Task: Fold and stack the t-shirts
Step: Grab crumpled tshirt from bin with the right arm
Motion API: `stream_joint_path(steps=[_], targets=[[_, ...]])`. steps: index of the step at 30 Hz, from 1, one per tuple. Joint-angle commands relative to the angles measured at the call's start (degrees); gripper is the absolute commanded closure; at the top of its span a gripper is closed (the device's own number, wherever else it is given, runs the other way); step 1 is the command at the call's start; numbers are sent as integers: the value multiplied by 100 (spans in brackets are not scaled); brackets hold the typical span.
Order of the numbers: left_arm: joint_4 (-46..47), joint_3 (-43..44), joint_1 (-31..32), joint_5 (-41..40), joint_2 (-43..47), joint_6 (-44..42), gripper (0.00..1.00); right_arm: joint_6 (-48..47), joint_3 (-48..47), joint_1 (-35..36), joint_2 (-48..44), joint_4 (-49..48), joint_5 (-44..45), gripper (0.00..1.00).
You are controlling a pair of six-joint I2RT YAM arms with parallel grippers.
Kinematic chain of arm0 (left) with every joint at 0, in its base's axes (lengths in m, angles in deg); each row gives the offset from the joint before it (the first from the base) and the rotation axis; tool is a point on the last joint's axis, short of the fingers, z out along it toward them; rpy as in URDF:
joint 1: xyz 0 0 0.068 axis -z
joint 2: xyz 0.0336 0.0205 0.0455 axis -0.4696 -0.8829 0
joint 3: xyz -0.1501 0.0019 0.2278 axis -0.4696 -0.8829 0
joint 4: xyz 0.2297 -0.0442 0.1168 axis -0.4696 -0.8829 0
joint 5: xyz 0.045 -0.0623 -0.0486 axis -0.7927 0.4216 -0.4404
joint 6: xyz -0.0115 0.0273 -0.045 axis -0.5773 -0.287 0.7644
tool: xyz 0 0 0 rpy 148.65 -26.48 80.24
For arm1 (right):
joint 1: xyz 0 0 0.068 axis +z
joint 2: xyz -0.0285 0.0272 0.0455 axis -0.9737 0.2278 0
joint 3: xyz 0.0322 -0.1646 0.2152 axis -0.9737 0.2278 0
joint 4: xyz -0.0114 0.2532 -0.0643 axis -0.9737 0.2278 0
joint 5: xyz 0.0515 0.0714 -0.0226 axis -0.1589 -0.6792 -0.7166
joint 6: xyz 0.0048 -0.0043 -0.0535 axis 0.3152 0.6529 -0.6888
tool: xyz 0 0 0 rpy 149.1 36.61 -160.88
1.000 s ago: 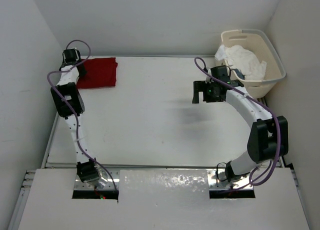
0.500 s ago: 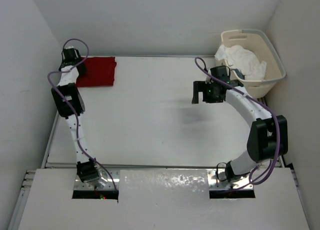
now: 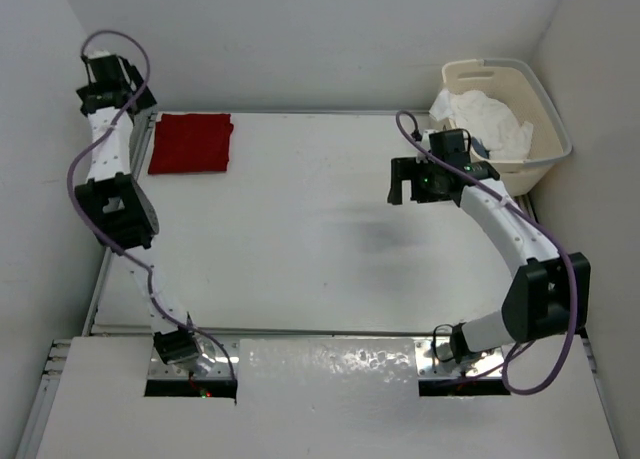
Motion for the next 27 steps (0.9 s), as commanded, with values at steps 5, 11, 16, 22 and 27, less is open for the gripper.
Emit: stream_joint_path(steps=[5, 11, 16, 22, 27], targets=[[-142, -1914, 945, -617, 3007, 975, 0, 44, -124, -48, -480, -181, 702, 1], [851, -4659, 2197, -93, 4810, 1872, 0, 220, -658, -425, -296, -234, 765, 1], [950, -5244, 2259, 568, 5233, 1899, 0, 272, -2035, -846, 475, 20, 967, 1], [1221, -5561, 2312, 429, 5401, 1829, 0, 413, -4471, -1514, 2181, 521, 2038, 1], [1414, -5535, 2312, 429, 5313, 1671, 0, 659, -6169, -2024, 3849, 339, 2751, 1]])
